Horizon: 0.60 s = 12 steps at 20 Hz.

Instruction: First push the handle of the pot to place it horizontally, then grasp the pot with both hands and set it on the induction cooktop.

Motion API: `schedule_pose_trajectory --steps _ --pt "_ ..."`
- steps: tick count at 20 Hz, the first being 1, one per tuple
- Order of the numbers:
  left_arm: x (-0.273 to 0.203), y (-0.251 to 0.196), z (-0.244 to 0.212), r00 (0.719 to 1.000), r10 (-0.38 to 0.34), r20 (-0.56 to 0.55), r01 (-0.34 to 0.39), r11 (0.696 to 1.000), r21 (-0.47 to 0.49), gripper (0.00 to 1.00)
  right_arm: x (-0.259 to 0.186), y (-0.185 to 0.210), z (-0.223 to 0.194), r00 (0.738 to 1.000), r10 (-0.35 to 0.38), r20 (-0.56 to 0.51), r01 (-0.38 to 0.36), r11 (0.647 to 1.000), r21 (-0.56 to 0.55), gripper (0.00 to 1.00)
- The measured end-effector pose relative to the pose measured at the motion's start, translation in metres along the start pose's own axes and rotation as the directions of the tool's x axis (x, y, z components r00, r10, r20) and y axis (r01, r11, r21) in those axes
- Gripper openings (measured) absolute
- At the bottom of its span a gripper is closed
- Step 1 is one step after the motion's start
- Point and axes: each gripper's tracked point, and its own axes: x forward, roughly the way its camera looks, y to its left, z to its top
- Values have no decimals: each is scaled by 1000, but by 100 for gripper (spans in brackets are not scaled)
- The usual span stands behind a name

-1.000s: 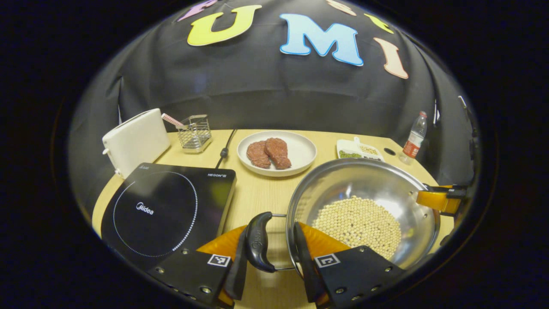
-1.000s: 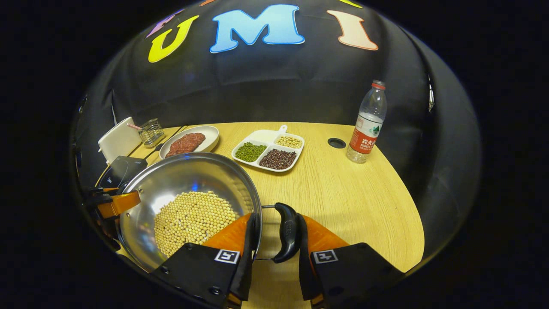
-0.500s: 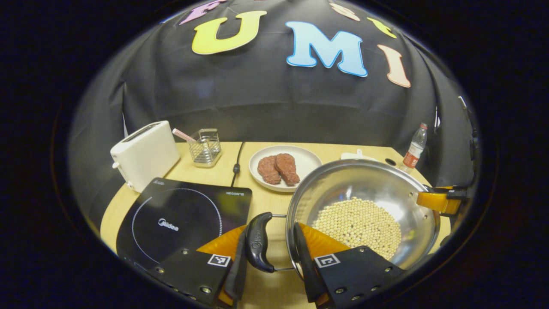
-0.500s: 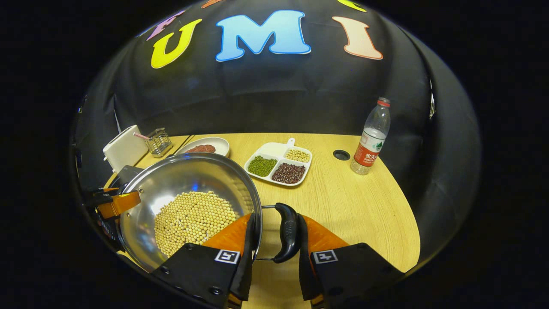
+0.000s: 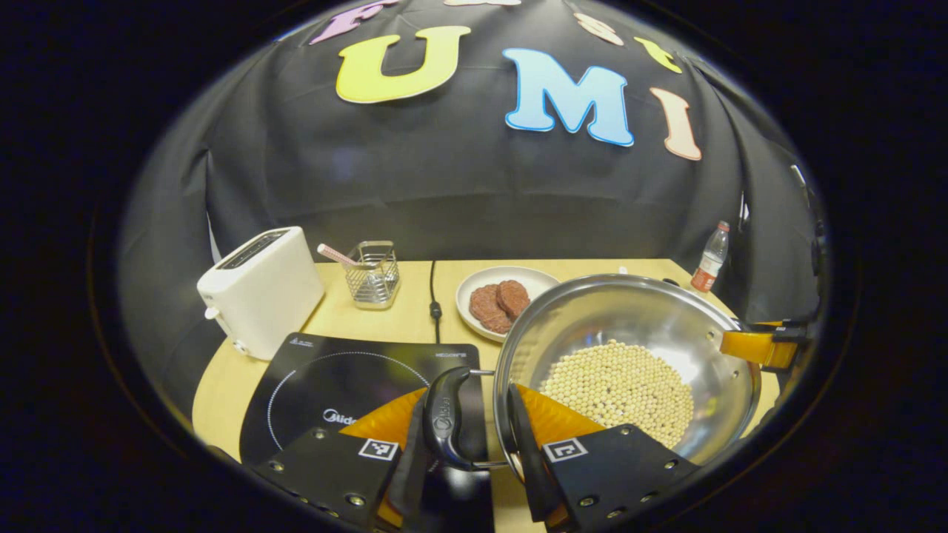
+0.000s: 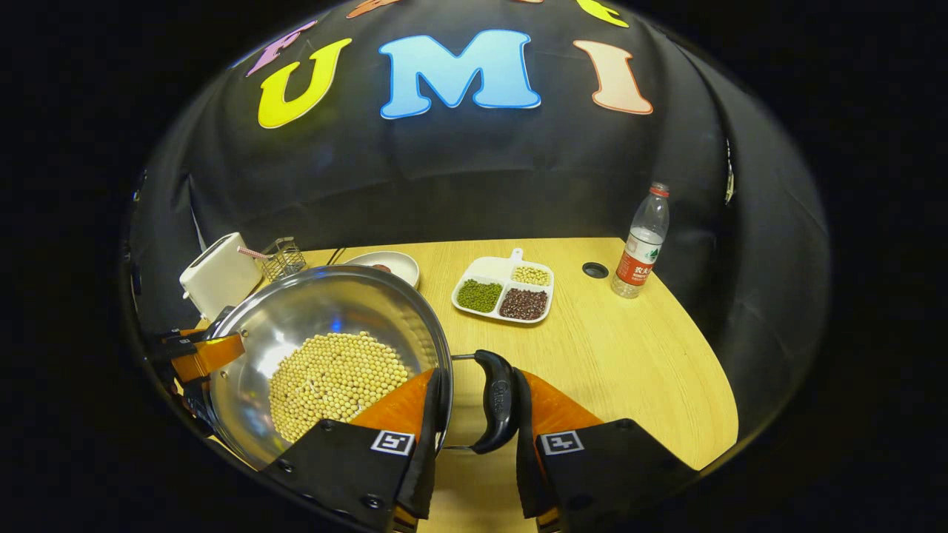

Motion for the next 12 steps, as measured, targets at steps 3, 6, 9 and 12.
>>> schedule_pose_trajectory --steps 3,6,9,12 --pt "-4 24 3 1000 -1 4 1 1000 12 58 -5 23 -2 1000 -4 -2 4 1000 22 47" --pt "-6 48 3 1000 -1 8 1 1000 15 55 -8 48 -2 1000 -4 3 3 999 33 43" --pt "-8 74 1 1000 2 5 -3 1000 16 55 -8 72 -3 1000 2 1 -2 999 41 47" --pt "-10 99 3 1000 9 9 -9 1000 13 55 -9 96 -1 1000 7 8 -8 999 38 47"
